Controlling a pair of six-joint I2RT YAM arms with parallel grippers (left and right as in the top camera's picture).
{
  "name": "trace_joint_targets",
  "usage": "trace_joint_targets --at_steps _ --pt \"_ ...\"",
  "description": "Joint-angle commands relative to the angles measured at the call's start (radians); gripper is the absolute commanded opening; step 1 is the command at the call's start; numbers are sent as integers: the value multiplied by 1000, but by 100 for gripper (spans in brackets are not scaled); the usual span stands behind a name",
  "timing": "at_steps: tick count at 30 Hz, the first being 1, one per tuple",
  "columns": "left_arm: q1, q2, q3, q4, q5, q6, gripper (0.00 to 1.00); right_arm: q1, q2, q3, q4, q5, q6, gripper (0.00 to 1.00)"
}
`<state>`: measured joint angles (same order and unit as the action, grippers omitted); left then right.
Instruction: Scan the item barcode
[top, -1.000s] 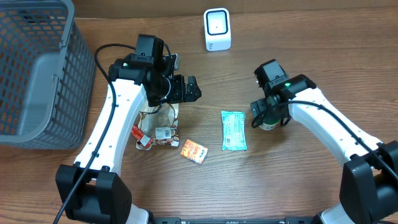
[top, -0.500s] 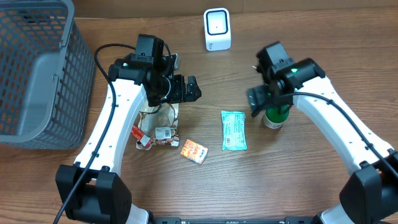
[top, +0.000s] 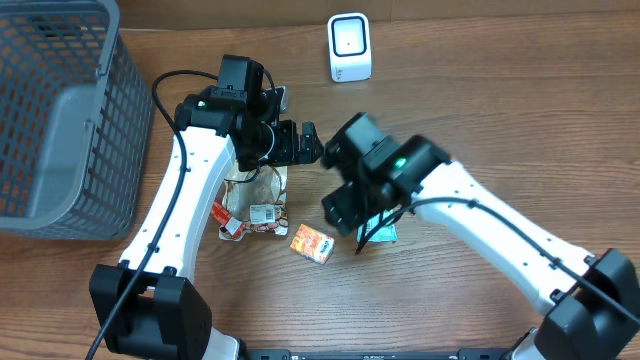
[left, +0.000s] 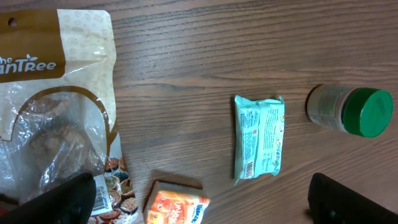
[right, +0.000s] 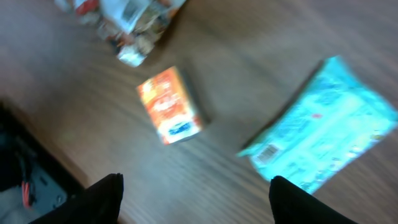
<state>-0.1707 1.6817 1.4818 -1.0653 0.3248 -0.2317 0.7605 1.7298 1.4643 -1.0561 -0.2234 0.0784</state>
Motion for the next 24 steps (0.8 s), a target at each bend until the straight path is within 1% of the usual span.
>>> trace_joint_targets --at_steps 1,6,10,13,18,24 --pt "-6 -1 4 0 -3 15 100 56 -18 -39 23 -13 4 76" --pt "-6 -1 4 0 -3 15 100 103 -18 -83 79 -2 4 74" --pt "-6 -1 4 0 -3 15 100 101 -18 -117 122 -3 4 74" --pt "-6 -1 4 0 -3 15 100 89 -18 -119 119 -3 3 74" --pt "-6 -1 4 0 -3 15 100 42 -18 -119 104 -3 0 76" --pt "-6 -1 4 0 -3 15 100 -66 -18 -119 62 -6 -8 77"
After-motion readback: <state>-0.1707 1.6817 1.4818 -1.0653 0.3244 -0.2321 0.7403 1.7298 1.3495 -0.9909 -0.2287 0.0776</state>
